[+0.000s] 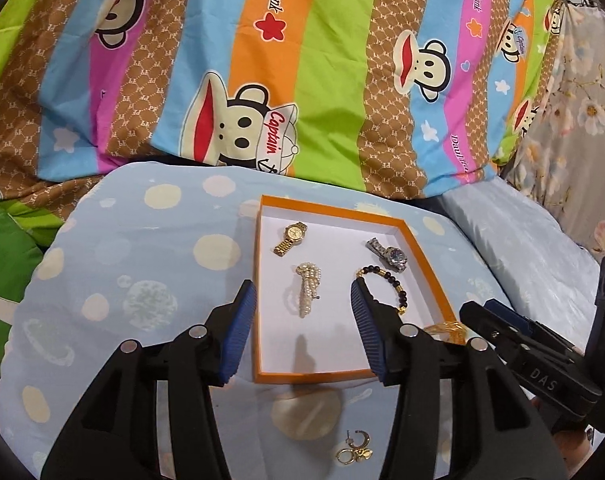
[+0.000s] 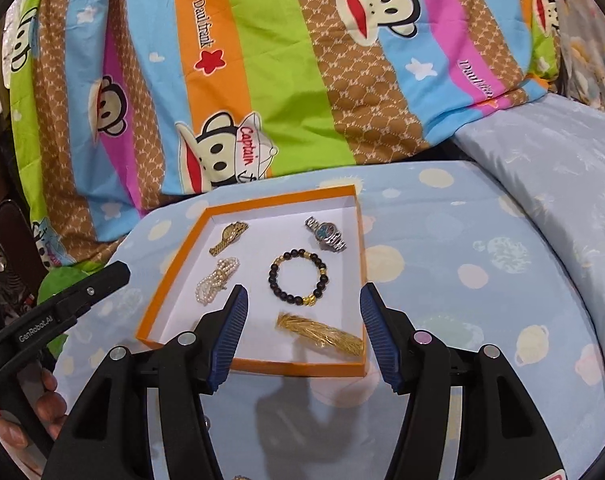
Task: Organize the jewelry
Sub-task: 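Lift both open tools out of the box toward the remaining jewelry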
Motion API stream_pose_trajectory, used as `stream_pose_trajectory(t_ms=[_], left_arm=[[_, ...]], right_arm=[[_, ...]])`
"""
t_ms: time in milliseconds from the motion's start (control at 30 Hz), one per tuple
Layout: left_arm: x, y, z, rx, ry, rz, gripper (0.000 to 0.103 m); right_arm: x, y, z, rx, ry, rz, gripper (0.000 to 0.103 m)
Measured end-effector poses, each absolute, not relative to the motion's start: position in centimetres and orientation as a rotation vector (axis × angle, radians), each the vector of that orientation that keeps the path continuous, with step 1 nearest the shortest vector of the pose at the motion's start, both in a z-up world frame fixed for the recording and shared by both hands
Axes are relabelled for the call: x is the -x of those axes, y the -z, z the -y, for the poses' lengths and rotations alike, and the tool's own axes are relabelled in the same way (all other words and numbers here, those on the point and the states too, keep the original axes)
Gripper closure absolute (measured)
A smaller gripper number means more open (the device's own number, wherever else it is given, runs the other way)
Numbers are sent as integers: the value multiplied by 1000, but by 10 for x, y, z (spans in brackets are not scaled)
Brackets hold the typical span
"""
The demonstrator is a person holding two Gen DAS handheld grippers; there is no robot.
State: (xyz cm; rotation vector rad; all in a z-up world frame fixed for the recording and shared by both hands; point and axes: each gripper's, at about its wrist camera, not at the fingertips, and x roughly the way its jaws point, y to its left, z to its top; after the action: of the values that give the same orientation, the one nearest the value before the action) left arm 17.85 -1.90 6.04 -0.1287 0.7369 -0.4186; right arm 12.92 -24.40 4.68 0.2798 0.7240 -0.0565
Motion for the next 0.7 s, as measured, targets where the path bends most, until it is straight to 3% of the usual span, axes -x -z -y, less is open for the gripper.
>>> stream_pose_trajectory(t_ms=[700], left_arm=[[-147, -36, 9, 140, 444, -789, 56]], right_arm=[[-104, -28, 241, -307, 59, -747, 45]])
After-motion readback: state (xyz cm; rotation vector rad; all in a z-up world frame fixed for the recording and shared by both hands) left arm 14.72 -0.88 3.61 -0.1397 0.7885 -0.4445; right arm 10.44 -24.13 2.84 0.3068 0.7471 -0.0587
